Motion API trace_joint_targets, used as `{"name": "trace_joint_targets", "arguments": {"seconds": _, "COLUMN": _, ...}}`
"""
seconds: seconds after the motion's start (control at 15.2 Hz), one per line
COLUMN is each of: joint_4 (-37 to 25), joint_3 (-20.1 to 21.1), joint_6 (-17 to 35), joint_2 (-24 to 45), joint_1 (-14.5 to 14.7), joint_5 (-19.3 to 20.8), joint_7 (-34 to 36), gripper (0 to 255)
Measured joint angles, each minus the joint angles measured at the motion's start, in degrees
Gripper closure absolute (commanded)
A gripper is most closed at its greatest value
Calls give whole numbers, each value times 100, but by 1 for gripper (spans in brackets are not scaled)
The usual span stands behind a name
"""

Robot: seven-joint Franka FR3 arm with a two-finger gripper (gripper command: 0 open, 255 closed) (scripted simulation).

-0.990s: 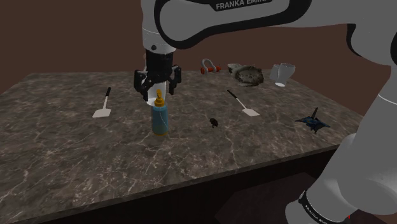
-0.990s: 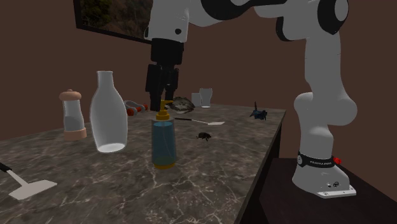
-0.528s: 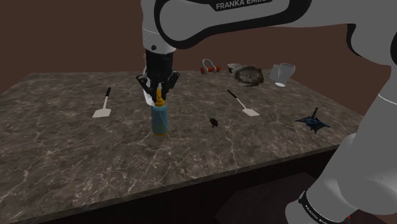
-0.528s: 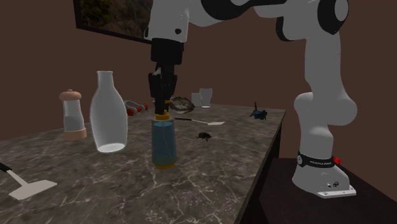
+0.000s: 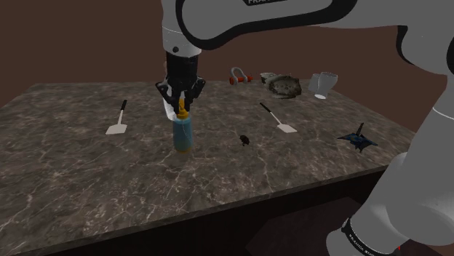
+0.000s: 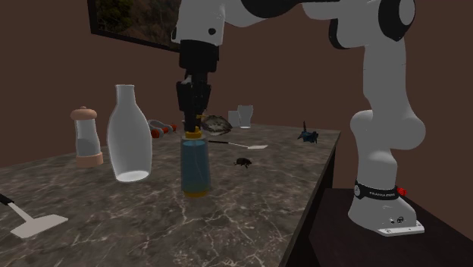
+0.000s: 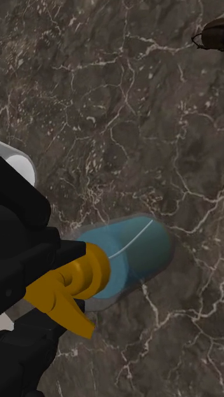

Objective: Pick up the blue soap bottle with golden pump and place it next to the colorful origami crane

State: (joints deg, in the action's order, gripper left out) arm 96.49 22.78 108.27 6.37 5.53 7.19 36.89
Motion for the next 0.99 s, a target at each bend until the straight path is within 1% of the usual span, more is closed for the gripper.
{"name": "trace_joint_targets", "arguments": {"seconds": 0.59, "joint_4": -743, "joint_3": 20, "joint_6": -703, "joint_2": 42, "joint_1": 32, "joint_5": 1, "joint_7": -37, "gripper": 255}}
{"name": "trace_joint_targets", "arguments": {"seconds": 0.99, "joint_4": -1388, "joint_3": 38, "joint_6": -1224, "joint_2": 178, "joint_1": 78, "joint_5": 52, "joint_7": -46, "gripper": 255}}
